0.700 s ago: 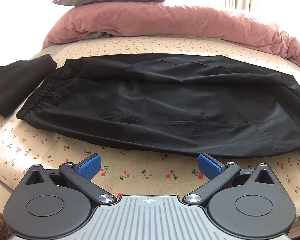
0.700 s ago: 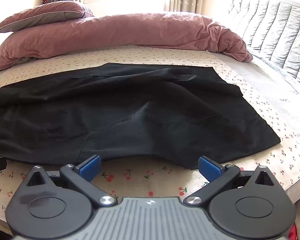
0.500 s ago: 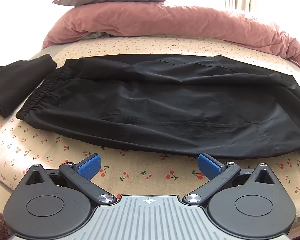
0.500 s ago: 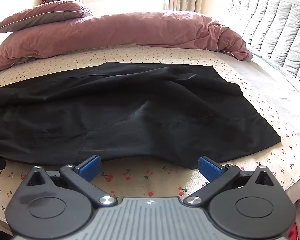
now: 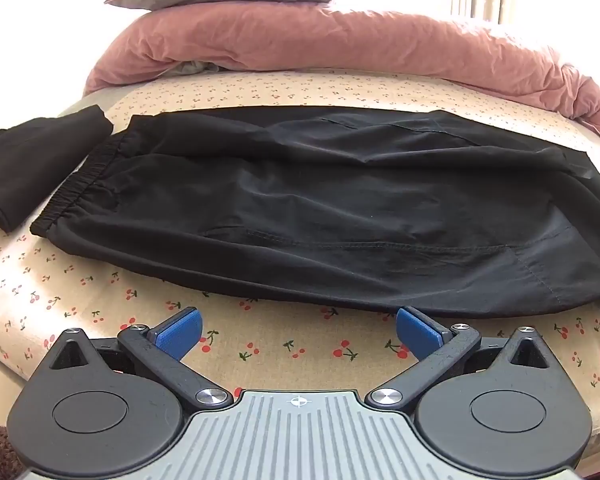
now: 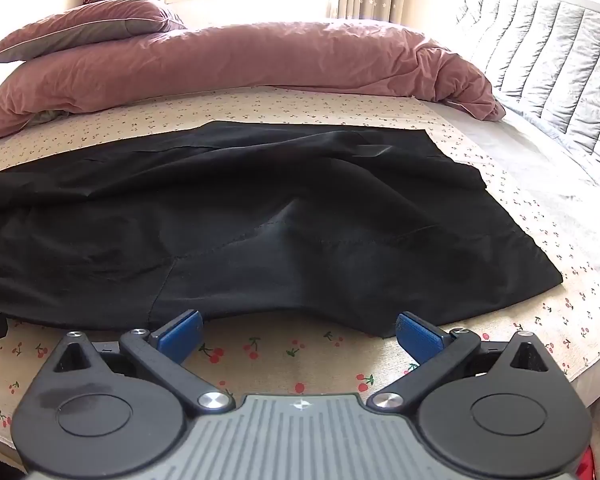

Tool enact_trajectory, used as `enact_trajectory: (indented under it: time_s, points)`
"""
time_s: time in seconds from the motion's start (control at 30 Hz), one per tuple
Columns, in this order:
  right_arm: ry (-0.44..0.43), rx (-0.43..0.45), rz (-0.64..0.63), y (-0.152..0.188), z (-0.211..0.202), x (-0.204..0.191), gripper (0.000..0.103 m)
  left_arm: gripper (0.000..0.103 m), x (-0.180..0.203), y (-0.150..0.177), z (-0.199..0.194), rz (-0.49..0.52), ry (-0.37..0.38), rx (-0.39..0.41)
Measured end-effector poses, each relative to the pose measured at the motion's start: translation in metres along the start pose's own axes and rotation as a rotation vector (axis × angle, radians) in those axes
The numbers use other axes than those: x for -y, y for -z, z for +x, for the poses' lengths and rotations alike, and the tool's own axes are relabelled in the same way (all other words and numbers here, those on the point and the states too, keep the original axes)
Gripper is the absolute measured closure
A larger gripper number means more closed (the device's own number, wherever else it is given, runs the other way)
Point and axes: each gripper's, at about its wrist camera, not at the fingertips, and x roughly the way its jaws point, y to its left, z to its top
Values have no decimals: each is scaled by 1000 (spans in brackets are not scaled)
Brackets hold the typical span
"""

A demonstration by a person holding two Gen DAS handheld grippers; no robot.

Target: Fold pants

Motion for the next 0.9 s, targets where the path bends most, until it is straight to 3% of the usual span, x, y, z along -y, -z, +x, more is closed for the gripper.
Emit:
enact_trajectory:
  time_s: [0.9]
  points:
    - [-3, -12, -11, 0, 2, -1, 0, 0, 0, 0, -4, 2, 20, 4]
